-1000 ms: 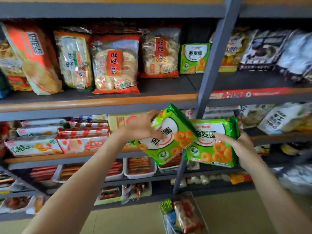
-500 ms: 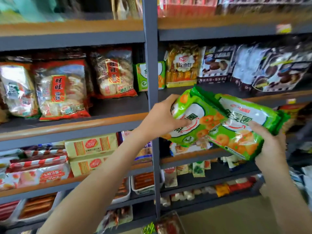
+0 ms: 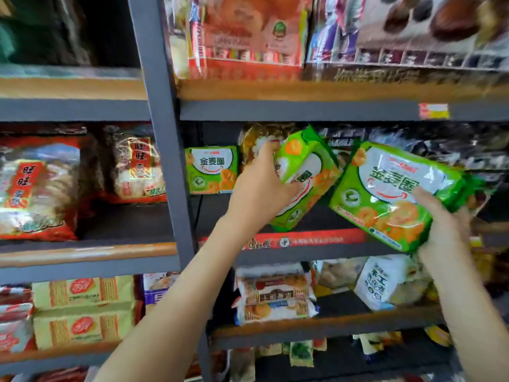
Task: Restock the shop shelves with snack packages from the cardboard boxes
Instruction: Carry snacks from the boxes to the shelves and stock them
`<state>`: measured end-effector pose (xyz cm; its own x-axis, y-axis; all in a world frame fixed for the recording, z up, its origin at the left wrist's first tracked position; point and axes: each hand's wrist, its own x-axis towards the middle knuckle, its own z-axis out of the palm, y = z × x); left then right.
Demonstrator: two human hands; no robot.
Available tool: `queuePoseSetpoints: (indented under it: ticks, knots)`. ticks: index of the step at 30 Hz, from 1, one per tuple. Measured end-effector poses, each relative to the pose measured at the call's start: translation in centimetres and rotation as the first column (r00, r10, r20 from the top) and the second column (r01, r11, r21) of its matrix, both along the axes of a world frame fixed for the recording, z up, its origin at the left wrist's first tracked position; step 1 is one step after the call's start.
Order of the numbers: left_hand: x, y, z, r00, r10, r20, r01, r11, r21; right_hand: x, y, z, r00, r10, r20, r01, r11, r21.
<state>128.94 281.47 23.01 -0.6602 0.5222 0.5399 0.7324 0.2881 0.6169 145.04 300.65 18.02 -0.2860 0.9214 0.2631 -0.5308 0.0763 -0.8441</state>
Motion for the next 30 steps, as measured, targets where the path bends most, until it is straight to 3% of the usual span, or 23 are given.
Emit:
queuePoseSetpoints:
  ticks: [3, 6, 9, 12, 18, 24, 30]
  knots:
    - [-0.8, 1.8, 0.3, 0.984, 0.16, -0.073, -0.163, 0.986, -0.037, -3.7, 3.9, 0.4, 0.985, 0.149, 0.084, -0.157, 0.983, 0.096]
    - [-1.5, 2.9, 0.0, 0.948, 0.295, -0.119, -0.303, 0.951, -0.055, -8.8, 6.2, 0.4, 0.928, 0.32, 0.19, -0.34, 0.937, 0.083]
    - [-3.0, 3.3, 0.5, 0.855, 0.45, -0.26, -0.5, 0.848, -0.177, -13.4, 6.7, 0.2, 0.828, 0.468, 0.309, -0.512, 0.856, 0.076]
    - [-3.8, 3.2, 0.5, 0.763, 0.502, -0.408, -0.626, 0.731, -0.271, -16.4, 7.0, -0.6, 0.763, 0.538, 0.358, -0.592, 0.804, 0.053]
    - [-4.0, 3.2, -0.3, 0.717, 0.462, -0.522, -0.671, 0.661, -0.336, -18.7, 7.8, -1.8, 0.637, 0.399, 0.66, -0.649, 0.739, 0.18]
    - [-4.6, 2.6, -2.0, 0.704, 0.395, -0.59, -0.689, 0.582, -0.432, -19.8, 7.6, -1.7, 0.632, 0.436, 0.64, -0.672, 0.721, 0.172]
    - [-5.7, 2.1, -3.4, 0.718, 0.396, -0.572, -0.684, 0.555, -0.474, -23.4, 4.6, -1.0, 0.462, 0.561, 0.687, -0.832, 0.543, 0.116]
